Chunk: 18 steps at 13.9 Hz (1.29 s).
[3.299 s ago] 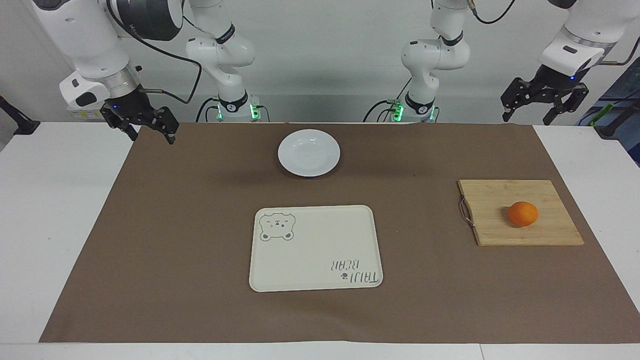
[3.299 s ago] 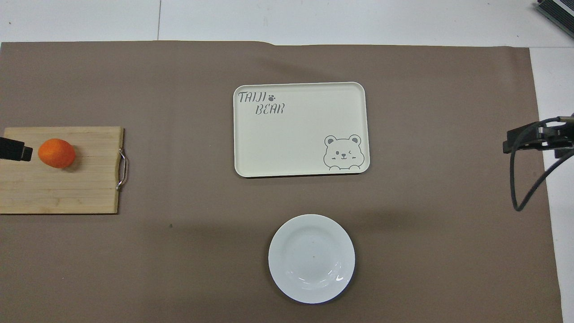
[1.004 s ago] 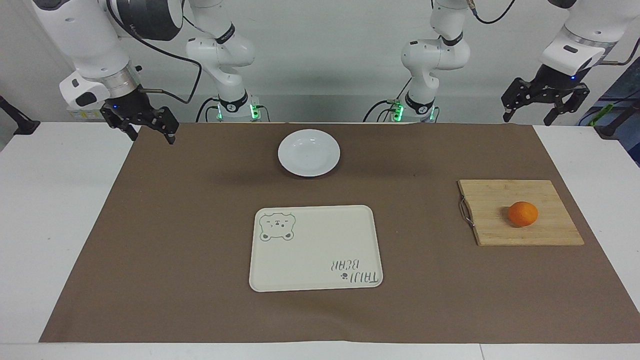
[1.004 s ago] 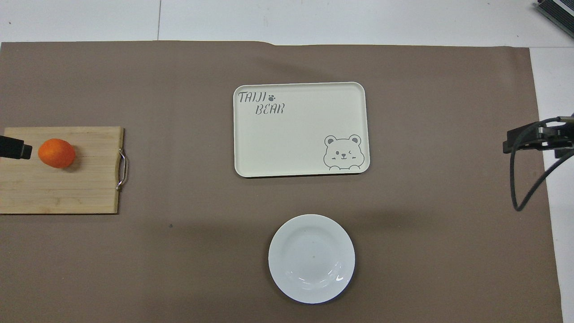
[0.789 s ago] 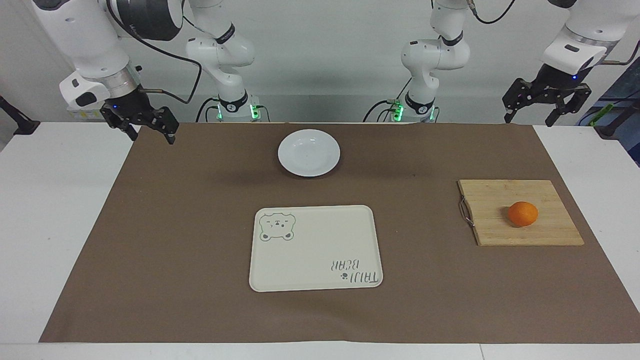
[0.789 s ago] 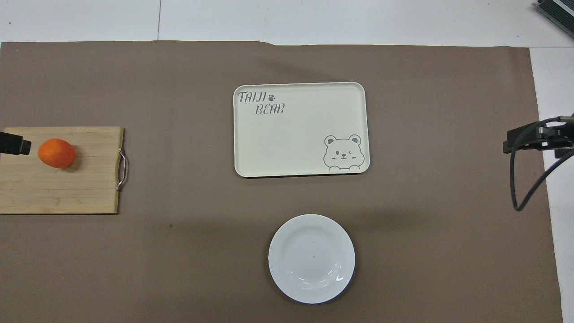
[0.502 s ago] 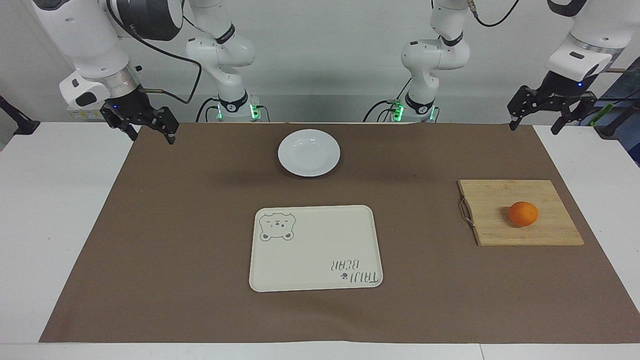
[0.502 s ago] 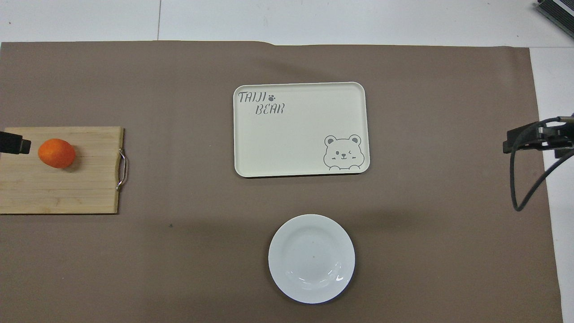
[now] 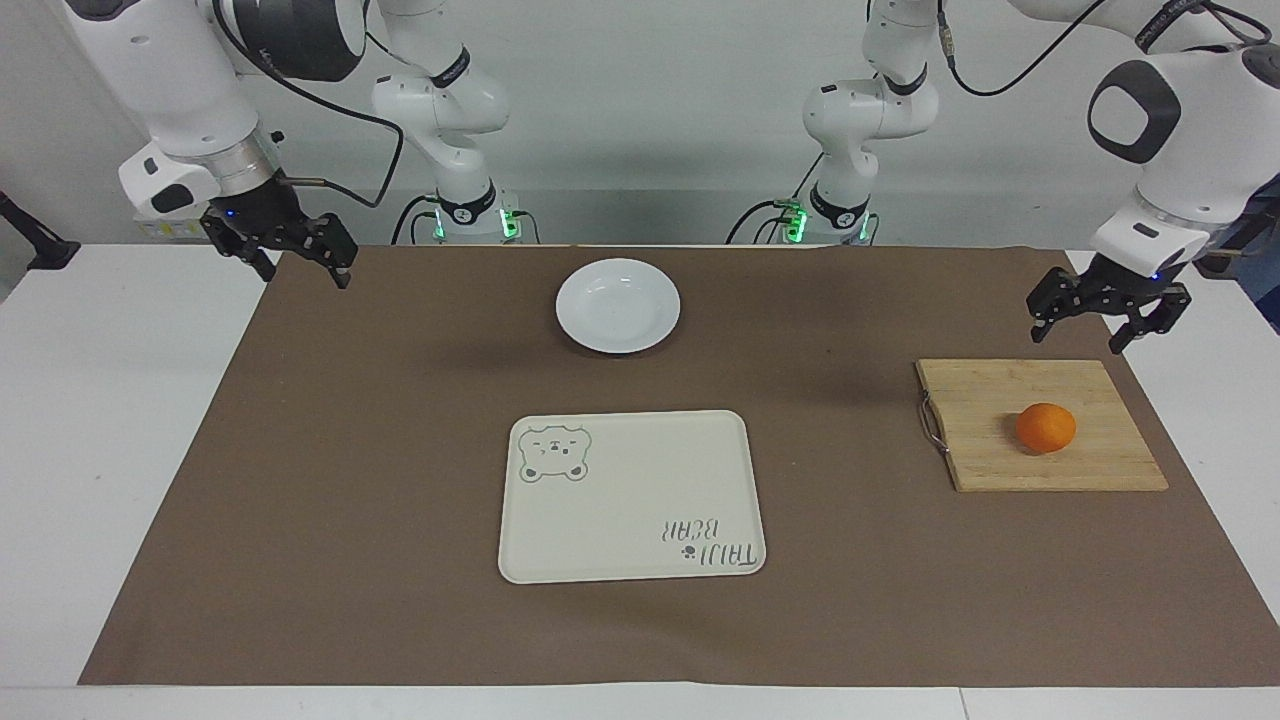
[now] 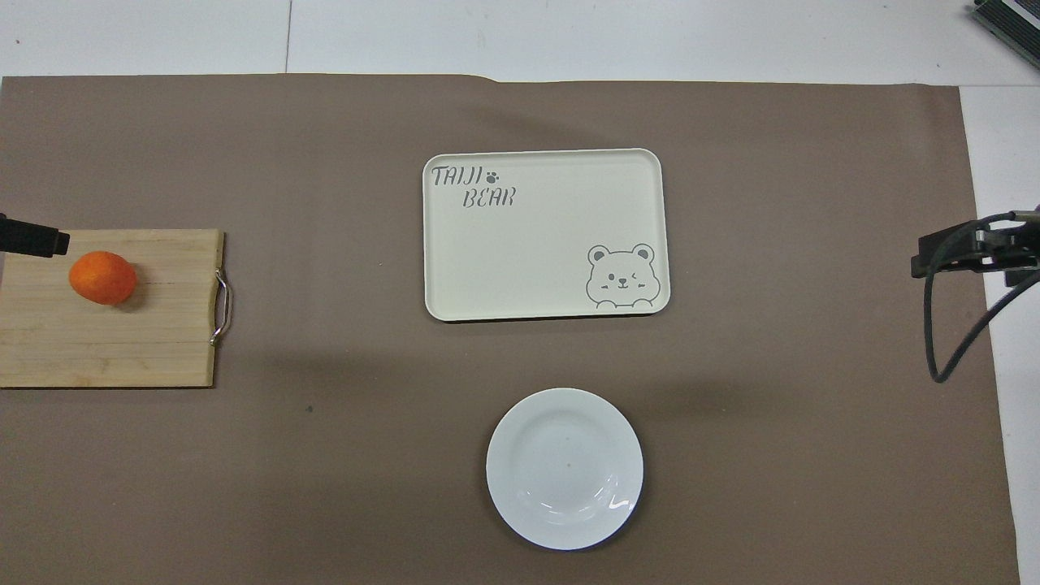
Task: Place orange and plate with both arms
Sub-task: 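Lower the left gripper onto the orange and close on it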
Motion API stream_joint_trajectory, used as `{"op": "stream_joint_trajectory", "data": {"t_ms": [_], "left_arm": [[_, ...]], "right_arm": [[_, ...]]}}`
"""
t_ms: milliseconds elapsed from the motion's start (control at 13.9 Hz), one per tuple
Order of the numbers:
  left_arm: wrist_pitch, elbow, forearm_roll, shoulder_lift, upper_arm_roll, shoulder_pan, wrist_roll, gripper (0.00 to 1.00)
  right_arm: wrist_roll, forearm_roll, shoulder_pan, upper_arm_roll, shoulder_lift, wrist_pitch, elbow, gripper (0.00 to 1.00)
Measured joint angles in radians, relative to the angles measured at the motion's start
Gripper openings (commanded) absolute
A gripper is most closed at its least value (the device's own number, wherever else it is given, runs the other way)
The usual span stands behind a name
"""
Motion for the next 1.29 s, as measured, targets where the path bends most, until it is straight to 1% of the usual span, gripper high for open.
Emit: {"op": "stream_joint_trajectory", "data": {"t_ms": [287, 430, 574, 789, 932, 1291], "left_arm": [[0.167, -0.046, 0.0, 0.111, 0.0, 0.027, 0.019, 1.0], [0.227, -0.048, 0.0, 0.17, 0.0, 0.041, 0.034, 1.0], [0.257, -0.049, 0.0, 0.209, 0.0, 0.056, 0.045, 1.0], [0.274, -0.052, 0.0, 0.242, 0.001, 0.07, 0.049, 1.0], [0.278, -0.062, -0.001, 0.25, 0.0, 0.078, 0.049, 1.0], [0.339, -0.126, -0.002, 0.259, 0.002, 0.109, 0.038, 1.0]], "right_arm": [[0.0, 0.0, 0.0, 0.0, 0.0, 0.0, 0.0, 1.0], [0.0, 0.0, 0.0, 0.0, 0.0, 0.0, 0.0, 1.0], [0.0, 0.0, 0.0, 0.0, 0.0, 0.0, 0.0, 1.0], [0.0, 0.0, 0.0, 0.0, 0.0, 0.0, 0.0, 1.0], [0.0, 0.0, 0.0, 0.0, 0.0, 0.0, 0.0, 1.0], [0.0, 0.0, 0.0, 0.0, 0.0, 0.0, 0.0, 1.0]]}}
